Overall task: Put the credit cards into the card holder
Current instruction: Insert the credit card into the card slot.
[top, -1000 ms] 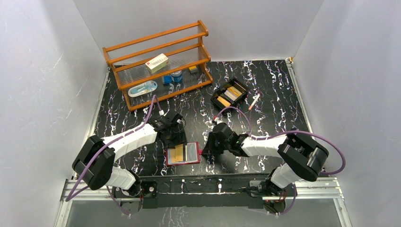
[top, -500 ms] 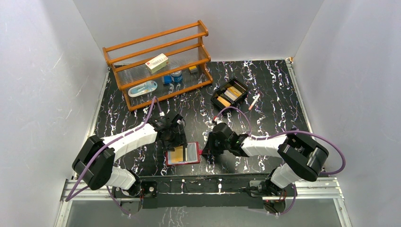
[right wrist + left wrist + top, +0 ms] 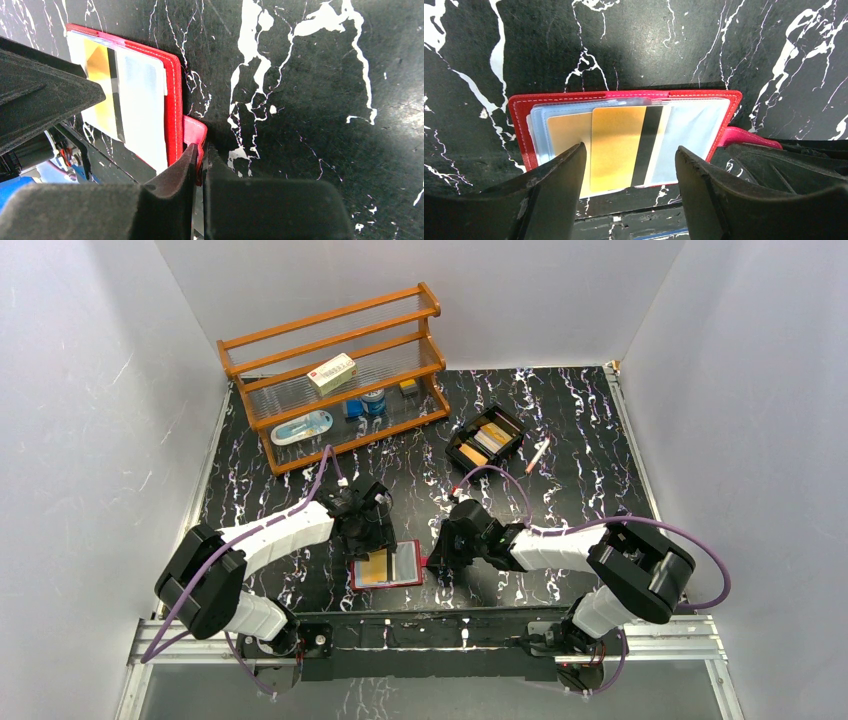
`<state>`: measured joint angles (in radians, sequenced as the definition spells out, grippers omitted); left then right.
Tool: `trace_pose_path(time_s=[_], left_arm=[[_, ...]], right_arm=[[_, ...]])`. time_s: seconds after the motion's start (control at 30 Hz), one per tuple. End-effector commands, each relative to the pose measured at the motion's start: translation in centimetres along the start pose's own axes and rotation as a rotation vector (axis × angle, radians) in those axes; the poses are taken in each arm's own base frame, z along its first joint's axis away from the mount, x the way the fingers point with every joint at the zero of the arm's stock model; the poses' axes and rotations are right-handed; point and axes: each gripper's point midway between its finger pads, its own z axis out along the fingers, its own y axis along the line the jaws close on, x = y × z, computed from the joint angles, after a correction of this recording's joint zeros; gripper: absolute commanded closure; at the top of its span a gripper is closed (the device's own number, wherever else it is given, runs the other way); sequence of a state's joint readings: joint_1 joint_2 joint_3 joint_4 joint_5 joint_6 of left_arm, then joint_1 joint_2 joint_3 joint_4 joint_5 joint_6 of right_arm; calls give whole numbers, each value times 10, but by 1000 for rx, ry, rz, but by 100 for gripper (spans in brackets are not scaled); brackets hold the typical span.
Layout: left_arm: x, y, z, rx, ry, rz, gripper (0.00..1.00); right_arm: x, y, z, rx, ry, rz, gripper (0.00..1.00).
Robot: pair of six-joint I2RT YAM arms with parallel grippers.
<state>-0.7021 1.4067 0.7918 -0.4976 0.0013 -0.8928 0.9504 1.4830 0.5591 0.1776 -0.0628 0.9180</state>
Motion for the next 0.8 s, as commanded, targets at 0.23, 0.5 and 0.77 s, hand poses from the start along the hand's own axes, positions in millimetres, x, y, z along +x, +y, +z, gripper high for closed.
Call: trace_pose_path(time_s=[0.23, 0.5, 0.77], left_arm=[[7, -5, 6, 43, 30, -23, 35], [13, -22, 7, 142, 57, -57, 35], [11, -40, 5, 233, 46, -59, 35]], right_arm=[[-5, 8, -1, -16, -21, -10, 100], [-6, 10, 1, -21, -20, -10, 100], [-5, 11, 2, -26, -21, -10, 100]])
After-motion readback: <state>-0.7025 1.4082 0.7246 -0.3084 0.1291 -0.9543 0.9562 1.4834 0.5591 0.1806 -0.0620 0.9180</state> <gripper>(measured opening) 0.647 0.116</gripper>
